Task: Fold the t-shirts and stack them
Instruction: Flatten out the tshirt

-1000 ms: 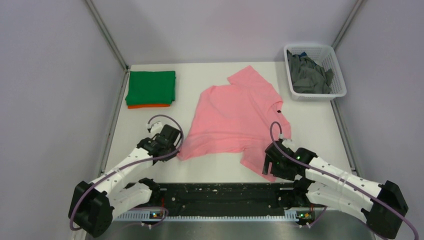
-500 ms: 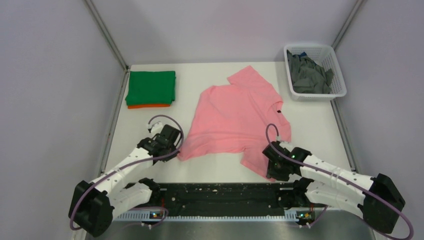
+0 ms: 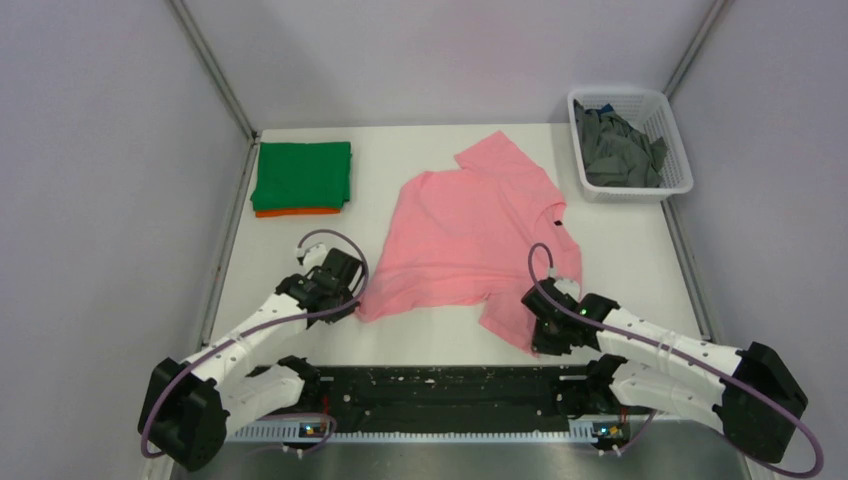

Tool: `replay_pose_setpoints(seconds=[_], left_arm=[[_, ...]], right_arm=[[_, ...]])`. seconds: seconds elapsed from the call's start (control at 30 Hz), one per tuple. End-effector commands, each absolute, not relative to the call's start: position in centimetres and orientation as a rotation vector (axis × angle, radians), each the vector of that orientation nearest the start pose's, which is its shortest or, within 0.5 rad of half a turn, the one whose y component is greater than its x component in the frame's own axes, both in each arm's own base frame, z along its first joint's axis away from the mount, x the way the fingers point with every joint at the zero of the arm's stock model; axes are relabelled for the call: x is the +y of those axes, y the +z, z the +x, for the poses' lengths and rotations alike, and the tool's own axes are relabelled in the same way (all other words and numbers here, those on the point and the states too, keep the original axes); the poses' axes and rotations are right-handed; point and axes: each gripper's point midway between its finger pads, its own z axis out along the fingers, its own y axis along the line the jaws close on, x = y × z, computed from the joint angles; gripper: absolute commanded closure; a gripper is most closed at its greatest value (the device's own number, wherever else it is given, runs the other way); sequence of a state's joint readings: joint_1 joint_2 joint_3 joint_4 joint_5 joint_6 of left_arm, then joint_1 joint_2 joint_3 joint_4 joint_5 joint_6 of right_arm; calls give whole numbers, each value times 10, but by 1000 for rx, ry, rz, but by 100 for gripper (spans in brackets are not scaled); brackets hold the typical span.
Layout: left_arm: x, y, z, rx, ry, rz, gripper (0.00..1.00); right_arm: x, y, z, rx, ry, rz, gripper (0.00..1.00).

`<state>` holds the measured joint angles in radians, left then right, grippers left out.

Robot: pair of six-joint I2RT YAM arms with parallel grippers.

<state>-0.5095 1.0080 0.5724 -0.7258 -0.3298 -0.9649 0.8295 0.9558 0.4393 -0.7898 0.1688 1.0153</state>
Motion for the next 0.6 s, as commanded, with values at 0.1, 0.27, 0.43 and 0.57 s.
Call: replay_pose_setpoints(seconds=[0.1, 0.27, 0.43, 0.57], left_arm=[[-95, 86, 230, 2430, -134, -614, 100], [-98, 117, 270, 2359, -159, -611, 100], [-97, 207, 311, 2190, -224, -603, 100], [-76, 295, 310, 1984, -249, -631, 100]], right_arm=[[130, 49, 168, 2583, 202, 283, 100], [125, 106, 240, 2388, 297, 341, 100], [110, 208, 298, 2137, 349, 372, 100], [89, 295, 309, 1944, 342, 380, 100]])
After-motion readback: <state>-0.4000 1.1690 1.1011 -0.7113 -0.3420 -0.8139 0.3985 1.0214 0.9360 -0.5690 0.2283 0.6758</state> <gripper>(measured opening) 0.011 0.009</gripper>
